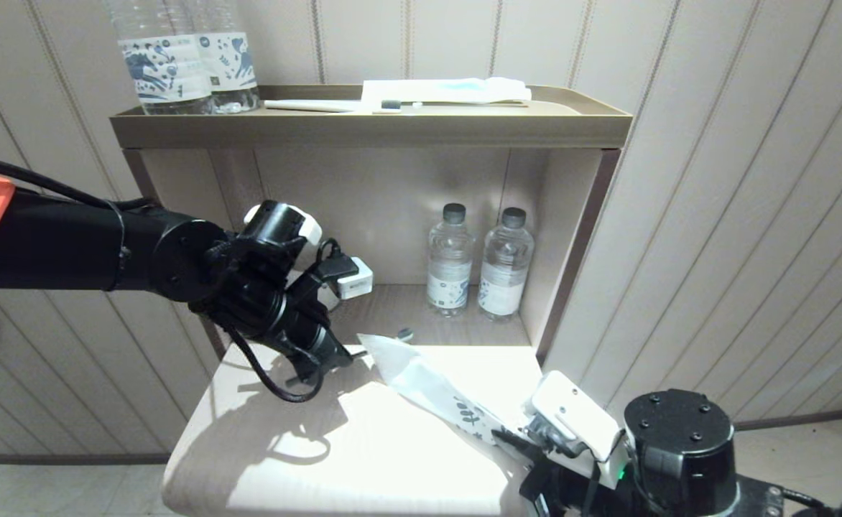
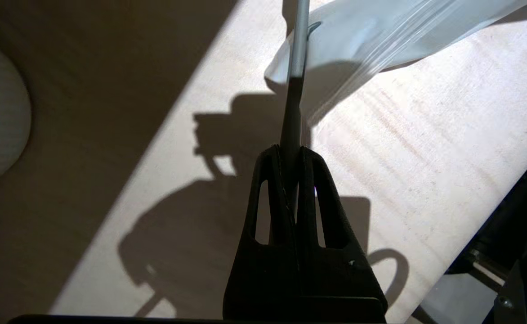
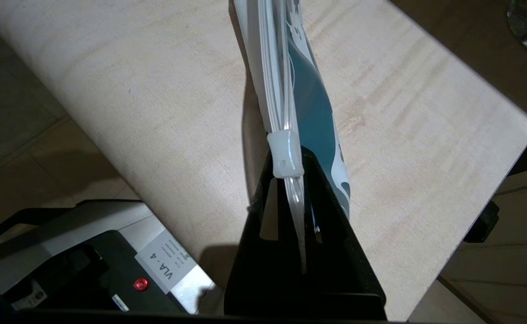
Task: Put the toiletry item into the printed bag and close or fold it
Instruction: Place the toothbrush in the storage bag
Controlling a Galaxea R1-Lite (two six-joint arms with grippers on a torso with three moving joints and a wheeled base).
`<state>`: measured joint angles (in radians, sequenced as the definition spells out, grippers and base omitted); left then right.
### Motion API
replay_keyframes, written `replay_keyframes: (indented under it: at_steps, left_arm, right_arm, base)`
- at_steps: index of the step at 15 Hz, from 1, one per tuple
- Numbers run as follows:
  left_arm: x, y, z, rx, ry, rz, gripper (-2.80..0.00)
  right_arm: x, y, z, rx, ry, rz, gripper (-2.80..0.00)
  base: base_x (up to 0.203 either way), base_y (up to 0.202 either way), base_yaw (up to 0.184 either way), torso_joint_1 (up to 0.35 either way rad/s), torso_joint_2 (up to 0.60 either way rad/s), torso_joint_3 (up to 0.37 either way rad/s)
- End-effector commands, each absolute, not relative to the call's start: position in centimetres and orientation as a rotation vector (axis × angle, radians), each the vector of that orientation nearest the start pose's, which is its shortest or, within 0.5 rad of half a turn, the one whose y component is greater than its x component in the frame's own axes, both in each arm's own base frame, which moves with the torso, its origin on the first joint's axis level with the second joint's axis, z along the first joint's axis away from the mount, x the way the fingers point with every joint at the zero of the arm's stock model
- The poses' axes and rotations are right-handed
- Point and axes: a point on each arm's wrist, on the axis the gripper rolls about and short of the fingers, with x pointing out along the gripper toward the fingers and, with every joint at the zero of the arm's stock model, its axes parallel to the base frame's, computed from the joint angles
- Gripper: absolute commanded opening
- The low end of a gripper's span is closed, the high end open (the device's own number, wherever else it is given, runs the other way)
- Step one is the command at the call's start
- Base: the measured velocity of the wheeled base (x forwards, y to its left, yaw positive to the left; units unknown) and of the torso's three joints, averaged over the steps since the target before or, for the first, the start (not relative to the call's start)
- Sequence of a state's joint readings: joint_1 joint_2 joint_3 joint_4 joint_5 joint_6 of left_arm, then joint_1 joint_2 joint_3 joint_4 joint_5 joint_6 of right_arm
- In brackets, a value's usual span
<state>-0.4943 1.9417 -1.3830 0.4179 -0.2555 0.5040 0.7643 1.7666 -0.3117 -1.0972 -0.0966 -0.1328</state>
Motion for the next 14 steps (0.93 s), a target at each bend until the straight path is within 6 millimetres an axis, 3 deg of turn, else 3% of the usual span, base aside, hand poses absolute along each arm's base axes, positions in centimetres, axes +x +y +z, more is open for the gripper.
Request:
replay_keyframes:
  at_steps: [1, 6, 9, 14]
  left_arm:
    - [30.2, -18.4, 16.9, 0.587, 0.786, -0.947, -2.8]
    - [28.5, -20.7, 16.9, 0.666, 0.772, -0.957, -2.8]
    - [28.0, -21.6, 17.9, 0.667, 0.741, -0.953, -2.8]
    - [26.5, -20.6, 19.1, 0.689, 0.728, -0.901, -2.8]
  right_arm:
    - [18.4, 17.4, 9.3, -0.277, 0.283, 0.683, -2.8]
    - [18.5, 17.6, 9.3, -0.271, 0.283, 0.686, -2.8]
    - [18.6, 17.7, 9.5, -0.255, 0.262, 0.705, -2.8]
    - [19.3, 17.6, 9.4, -0.24, 0.205, 0.683, -2.8]
  base:
    - [0.0, 0.0, 0.0, 0.0, 0.0, 0.0]
    - [0.0, 0.0, 0.0, 0.0, 0.0, 0.0]
    - [0.0, 0.0, 0.0, 0.0, 0.0, 0.0]
    - [0.0, 0.0, 0.0, 0.0, 0.0, 0.0]
